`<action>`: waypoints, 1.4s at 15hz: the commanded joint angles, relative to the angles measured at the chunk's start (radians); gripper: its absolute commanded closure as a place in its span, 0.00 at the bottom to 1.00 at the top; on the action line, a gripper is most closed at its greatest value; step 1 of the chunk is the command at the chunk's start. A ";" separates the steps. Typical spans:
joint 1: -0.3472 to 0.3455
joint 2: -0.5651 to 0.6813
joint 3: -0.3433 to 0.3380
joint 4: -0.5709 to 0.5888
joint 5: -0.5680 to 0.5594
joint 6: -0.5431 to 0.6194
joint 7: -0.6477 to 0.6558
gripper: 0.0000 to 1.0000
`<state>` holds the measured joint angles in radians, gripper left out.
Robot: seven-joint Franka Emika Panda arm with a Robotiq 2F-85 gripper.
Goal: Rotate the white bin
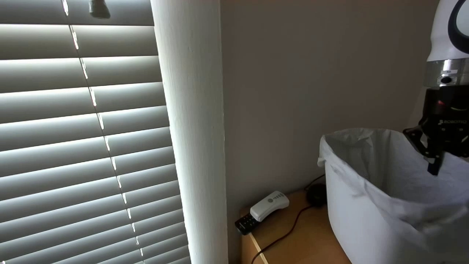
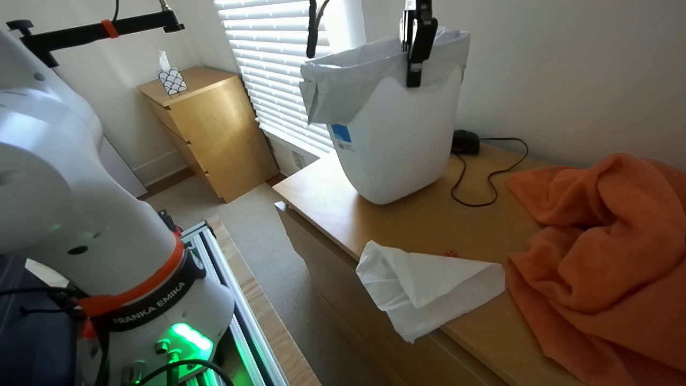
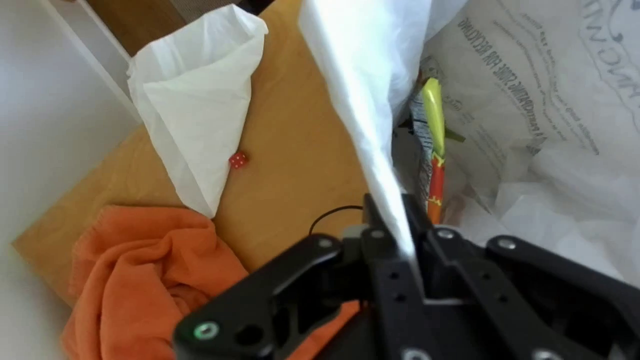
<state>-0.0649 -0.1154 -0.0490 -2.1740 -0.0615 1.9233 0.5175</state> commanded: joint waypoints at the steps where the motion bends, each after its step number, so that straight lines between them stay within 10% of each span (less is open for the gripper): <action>1: -0.002 -0.018 0.026 0.006 0.005 -0.060 0.157 0.97; 14: 0.034 -0.098 0.132 -0.056 -0.019 -0.061 0.753 0.99; 21: 0.039 -0.068 0.129 -0.028 -0.004 -0.067 0.750 0.97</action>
<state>-0.0336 -0.1843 0.0878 -2.2038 -0.0646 1.8585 1.2665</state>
